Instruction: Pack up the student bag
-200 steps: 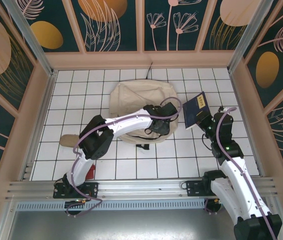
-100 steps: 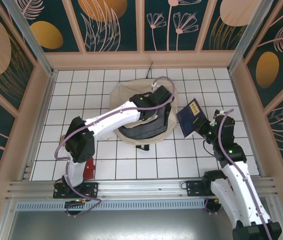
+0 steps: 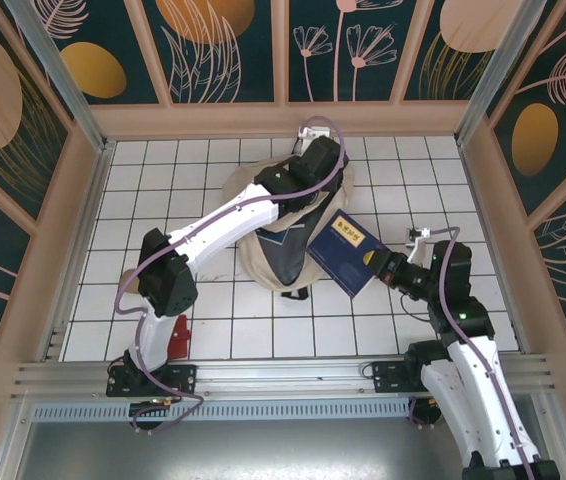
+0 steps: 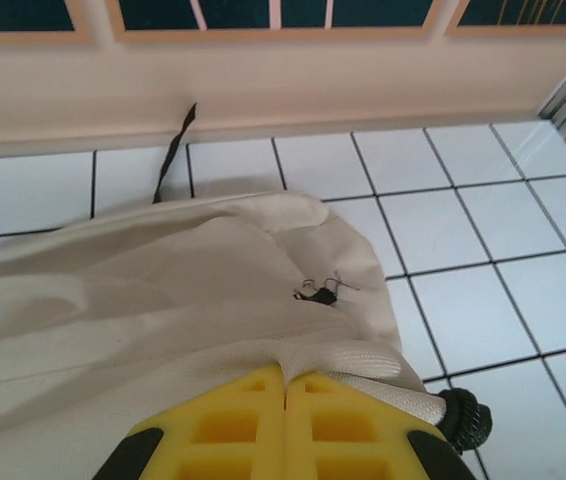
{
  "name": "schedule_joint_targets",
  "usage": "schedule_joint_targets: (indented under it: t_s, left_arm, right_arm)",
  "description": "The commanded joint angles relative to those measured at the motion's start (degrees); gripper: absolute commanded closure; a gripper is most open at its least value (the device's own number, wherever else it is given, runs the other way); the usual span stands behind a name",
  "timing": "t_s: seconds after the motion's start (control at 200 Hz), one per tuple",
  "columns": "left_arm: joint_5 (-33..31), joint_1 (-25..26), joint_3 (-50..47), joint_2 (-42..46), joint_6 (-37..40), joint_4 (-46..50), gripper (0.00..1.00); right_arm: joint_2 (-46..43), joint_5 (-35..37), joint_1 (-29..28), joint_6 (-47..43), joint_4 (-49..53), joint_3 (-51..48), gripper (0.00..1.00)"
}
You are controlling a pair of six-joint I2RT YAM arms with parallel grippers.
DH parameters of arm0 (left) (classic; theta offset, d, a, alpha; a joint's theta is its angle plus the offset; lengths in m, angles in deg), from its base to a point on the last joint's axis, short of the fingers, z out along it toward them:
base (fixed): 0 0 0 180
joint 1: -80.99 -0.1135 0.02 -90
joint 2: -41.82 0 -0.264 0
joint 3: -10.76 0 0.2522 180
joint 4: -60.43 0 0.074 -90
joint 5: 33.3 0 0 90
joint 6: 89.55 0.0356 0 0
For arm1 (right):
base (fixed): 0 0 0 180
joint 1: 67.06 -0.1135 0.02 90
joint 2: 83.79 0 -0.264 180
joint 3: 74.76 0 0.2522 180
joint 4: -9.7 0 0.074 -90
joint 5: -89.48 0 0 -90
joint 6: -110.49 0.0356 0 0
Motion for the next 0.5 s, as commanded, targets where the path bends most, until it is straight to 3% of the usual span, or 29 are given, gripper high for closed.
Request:
schedule_joint_targets:
  t_s: [0.0,0.185,0.49]
  left_arm:
    - [0.68,-0.03,4.95,-2.08,0.38,-2.85,1.00]
    - [1.84,0.01,7.42,-3.20,1.17,-2.31,1.00]
    - [3.18,0.01,8.18,-2.26,2.12,-0.21,1.00]
  right_arm:
    - [1.38,-1.26,-0.94,5.67,-11.82,-4.10,1.00]
    - [8.33,4.27,-3.04,9.16,-25.35,-5.15,1.00]
    - [29.35,13.67,-9.45,9.08,-46.62,-0.50,1.00]
